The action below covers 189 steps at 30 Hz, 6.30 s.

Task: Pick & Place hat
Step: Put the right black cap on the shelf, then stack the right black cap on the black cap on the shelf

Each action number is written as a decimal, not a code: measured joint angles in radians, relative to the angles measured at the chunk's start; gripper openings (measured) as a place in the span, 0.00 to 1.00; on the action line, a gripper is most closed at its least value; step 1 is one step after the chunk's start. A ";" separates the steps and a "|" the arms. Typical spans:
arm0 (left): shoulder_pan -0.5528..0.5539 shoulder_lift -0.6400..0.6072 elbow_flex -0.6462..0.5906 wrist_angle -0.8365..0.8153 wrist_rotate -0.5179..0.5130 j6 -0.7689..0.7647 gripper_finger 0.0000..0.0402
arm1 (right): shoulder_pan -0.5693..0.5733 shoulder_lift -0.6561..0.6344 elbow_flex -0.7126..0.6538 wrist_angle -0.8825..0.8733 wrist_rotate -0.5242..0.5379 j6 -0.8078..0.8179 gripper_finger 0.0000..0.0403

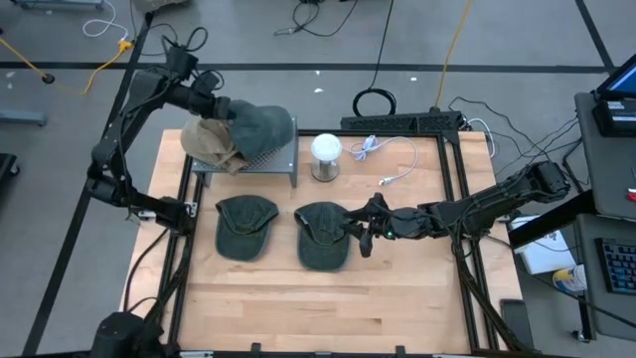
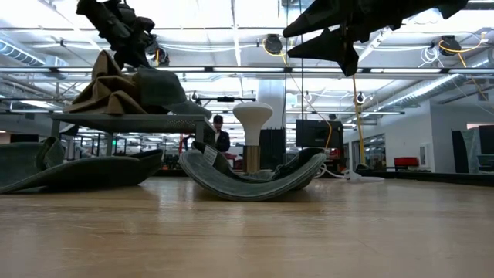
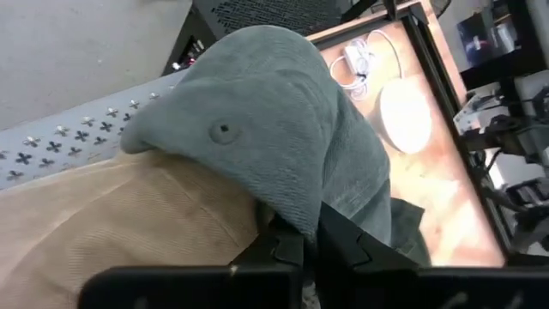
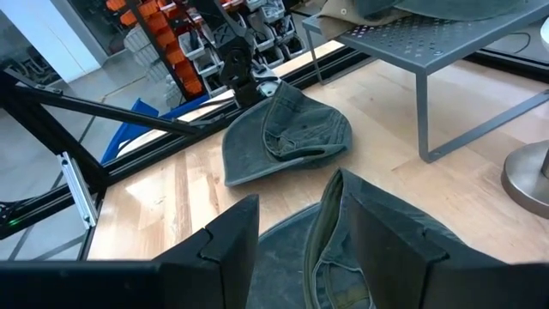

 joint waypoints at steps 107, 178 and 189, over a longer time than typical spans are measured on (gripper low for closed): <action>-0.671 0.270 0.000 0.412 -0.890 0.299 0.52 | -0.051 0.000 0.000 -0.016 -0.053 -0.052 0.42; -1.343 0.074 0.000 0.295 -0.549 -0.790 0.52 | 0.033 0.220 -0.189 0.116 -0.235 1.219 0.42; -1.343 0.075 0.000 0.248 -0.541 -0.781 0.52 | -0.006 0.373 -0.070 0.114 -0.262 1.182 0.42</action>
